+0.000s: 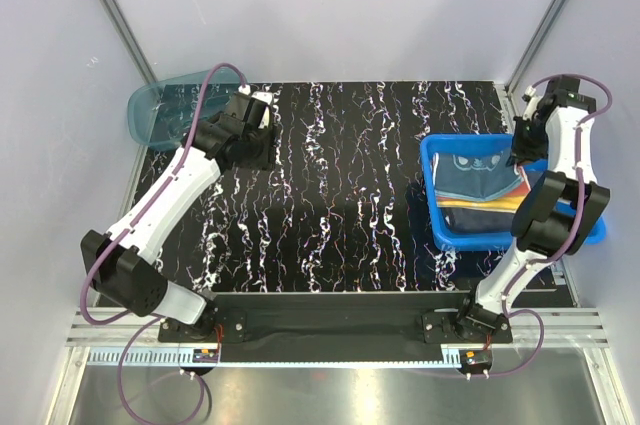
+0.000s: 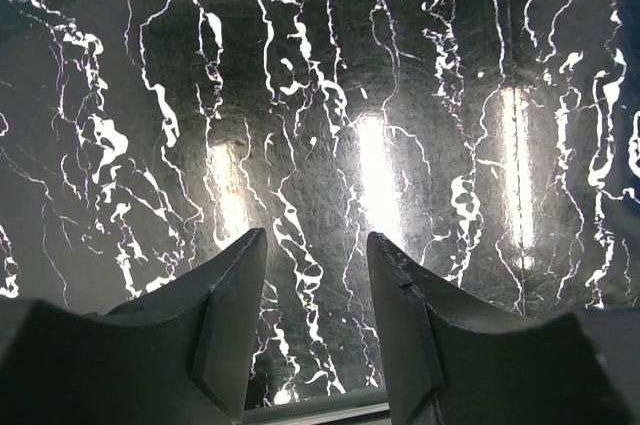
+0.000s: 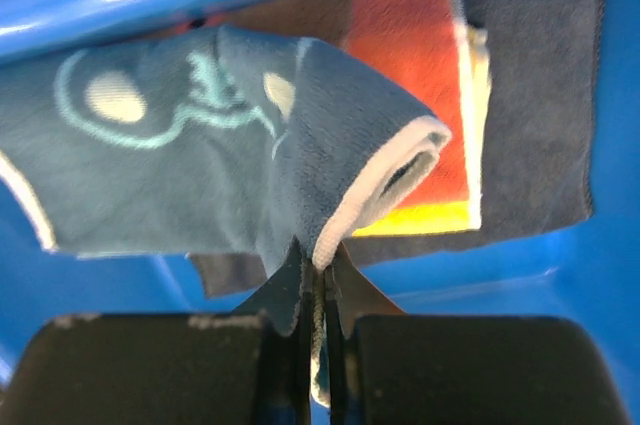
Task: Fold and stack the towels
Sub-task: Neatly place the folded towel into the bin
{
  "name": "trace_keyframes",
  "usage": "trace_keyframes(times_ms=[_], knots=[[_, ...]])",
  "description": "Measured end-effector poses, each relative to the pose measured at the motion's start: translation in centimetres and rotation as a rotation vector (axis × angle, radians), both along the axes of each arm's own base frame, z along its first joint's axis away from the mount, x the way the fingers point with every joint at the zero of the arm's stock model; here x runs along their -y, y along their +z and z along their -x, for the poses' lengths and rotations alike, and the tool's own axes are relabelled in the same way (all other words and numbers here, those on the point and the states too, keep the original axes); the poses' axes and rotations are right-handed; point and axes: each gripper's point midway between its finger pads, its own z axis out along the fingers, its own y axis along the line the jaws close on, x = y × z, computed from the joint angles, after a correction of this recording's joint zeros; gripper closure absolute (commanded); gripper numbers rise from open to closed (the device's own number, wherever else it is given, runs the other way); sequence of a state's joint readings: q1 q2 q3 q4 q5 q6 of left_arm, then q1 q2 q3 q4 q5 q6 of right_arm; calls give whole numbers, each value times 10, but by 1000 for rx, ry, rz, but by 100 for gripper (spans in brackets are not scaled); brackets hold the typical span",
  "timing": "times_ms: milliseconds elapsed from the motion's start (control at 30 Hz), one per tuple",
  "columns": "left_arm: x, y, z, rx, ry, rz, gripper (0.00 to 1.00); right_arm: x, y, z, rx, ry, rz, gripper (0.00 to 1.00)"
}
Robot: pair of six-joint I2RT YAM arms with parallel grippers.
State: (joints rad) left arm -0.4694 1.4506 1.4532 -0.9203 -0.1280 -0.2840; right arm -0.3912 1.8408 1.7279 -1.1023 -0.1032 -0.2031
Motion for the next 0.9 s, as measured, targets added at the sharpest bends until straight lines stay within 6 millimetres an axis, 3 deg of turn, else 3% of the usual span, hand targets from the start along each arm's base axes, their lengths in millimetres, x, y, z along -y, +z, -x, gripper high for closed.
trace_keyframes(times_ms=[33, 100, 133, 200, 267, 400, 500, 533, 600, 667, 733, 833, 900], knots=[[0, 0, 0, 1, -1, 1, 50, 3, -4, -2, -5, -1, 6, 67], [1, 0, 0, -3, -2, 1, 50, 9, -11, -5, -17, -16, 21, 37], [1, -2, 0, -7, -3, 0, 50, 13, -14, -7, -26, -23, 37, 26], [1, -3, -1, -12, -3, -2, 50, 23, -16, -10, -40, -35, 78, 18], [1, -5, -1, -16, -3, -5, 50, 32, -14, -12, -39, -75, 107, 1], [6, 0, -6, 11, -10, 19, 49, 36, 8, -23, 24, -148, 117, 0], [14, 10, -10, 62, -30, 69, 46, 26, 38, -35, 128, -195, 76, 0], [16, 16, -11, 87, -40, 89, 44, 17, 50, -38, 169, -199, 56, 0], [19, 29, -8, 135, -65, 128, 27, -8, 75, -41, 244, -183, 9, 0], [21, 46, -5, 195, -91, 171, 1, -48, 108, -48, 359, -126, -51, 0], [22, 69, 1, 275, -122, 219, 1, -102, 144, -50, 499, -15, -137, 0], [22, 105, 15, 414, -171, 294, 1, -184, 189, -27, 688, 182, -311, 0], [19, 127, 29, 512, -198, 339, 1, -211, 207, 1, 780, 235, -419, 0]])
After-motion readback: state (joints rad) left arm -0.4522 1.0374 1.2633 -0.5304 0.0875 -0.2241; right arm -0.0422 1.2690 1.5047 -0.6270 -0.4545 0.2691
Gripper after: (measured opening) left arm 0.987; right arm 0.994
